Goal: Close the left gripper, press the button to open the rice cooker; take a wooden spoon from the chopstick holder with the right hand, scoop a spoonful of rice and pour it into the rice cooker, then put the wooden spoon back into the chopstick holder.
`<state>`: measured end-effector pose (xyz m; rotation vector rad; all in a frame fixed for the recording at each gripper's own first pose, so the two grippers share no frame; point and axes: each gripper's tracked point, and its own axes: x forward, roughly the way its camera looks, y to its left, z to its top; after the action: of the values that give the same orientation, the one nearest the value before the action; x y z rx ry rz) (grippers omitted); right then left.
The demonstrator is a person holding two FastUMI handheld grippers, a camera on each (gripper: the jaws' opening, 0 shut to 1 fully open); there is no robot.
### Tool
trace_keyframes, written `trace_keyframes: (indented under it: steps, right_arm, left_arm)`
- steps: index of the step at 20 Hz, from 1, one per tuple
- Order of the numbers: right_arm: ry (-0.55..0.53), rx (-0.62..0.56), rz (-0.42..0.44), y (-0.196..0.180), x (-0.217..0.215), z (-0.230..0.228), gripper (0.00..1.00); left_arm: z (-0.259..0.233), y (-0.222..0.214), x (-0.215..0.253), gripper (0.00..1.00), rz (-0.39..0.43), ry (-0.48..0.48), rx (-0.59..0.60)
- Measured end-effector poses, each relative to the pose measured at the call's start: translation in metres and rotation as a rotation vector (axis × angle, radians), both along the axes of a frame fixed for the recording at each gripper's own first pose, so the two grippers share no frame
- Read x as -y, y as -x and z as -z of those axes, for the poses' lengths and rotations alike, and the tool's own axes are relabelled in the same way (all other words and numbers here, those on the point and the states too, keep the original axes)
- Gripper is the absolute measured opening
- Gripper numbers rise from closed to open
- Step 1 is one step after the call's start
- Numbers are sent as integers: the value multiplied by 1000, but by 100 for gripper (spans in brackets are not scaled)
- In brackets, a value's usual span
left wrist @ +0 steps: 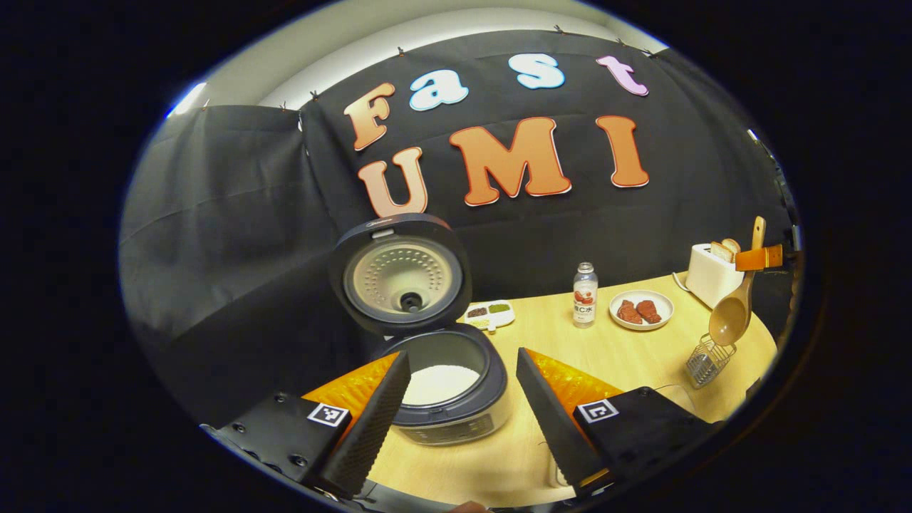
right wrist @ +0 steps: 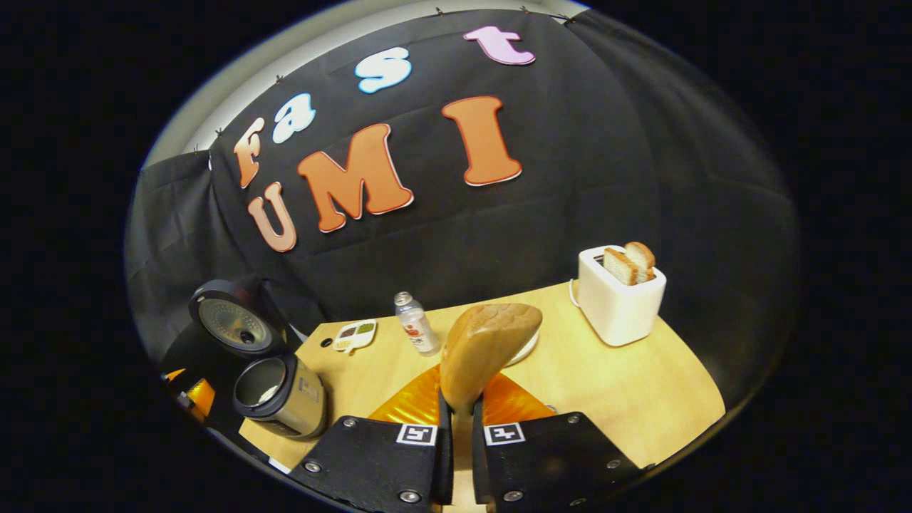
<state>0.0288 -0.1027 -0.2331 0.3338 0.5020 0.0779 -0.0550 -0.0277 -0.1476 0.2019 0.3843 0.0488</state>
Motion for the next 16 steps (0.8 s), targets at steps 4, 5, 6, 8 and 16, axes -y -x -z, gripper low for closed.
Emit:
trace_keyframes:
  steps: [4,5,6,8,16]
  right_arm:
    - [14,-18,60,-1,44,17,10]
    - [11,-28,61,-3,48,24,10]
    - [6,-31,56,-4,49,32,10]
    - [1,-50,43,-5,49,45,10]
    - [3,-156,-19,-18,30,115,10]
  left_arm:
    - [4,1,23,94,18,-1,-14]
    - [3,1,26,100,16,-4,-16]
    - [2,3,29,94,13,-8,-17]
    - [-2,6,29,94,-6,-18,-13]
    - [-11,30,-10,100,-157,-64,-6]
